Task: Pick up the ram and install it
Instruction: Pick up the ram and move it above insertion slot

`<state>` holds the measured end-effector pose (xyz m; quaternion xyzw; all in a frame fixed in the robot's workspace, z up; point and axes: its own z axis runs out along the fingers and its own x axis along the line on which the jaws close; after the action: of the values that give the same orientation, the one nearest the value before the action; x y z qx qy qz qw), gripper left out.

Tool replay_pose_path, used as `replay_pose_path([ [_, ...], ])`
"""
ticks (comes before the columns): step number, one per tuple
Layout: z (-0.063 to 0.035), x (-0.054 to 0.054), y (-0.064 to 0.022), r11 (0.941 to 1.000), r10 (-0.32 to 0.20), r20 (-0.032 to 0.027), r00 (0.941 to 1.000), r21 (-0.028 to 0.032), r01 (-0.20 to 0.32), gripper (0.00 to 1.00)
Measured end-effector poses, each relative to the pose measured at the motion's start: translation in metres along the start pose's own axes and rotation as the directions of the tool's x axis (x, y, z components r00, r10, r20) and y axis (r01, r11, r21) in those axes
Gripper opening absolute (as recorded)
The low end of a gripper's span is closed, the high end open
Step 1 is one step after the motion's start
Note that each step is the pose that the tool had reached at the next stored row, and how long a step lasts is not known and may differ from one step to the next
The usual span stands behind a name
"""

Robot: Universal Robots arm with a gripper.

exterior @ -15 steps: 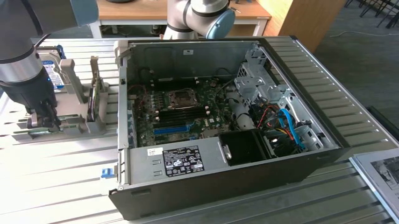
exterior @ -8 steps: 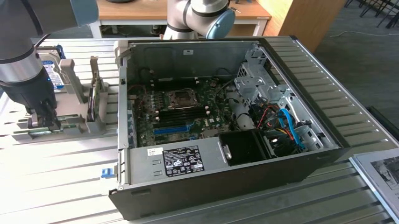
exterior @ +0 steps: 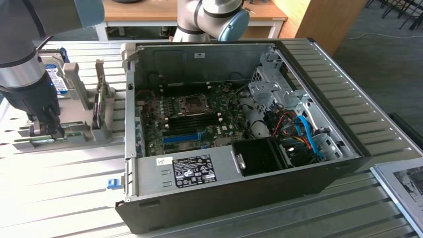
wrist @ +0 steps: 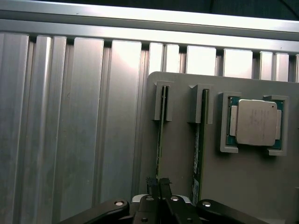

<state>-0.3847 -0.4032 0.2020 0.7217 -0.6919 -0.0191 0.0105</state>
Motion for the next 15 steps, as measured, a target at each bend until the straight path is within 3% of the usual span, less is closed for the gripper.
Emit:
replay_pose_path([
  [7,-0.002,0.0,0.0001,1.0,0.0,0.0001,1.0,0.0,0.0,0.12],
  [15,-0.0141,0.0,0.0006,1.0,0.0,0.0,1.0,0.0,0.0,0.12],
])
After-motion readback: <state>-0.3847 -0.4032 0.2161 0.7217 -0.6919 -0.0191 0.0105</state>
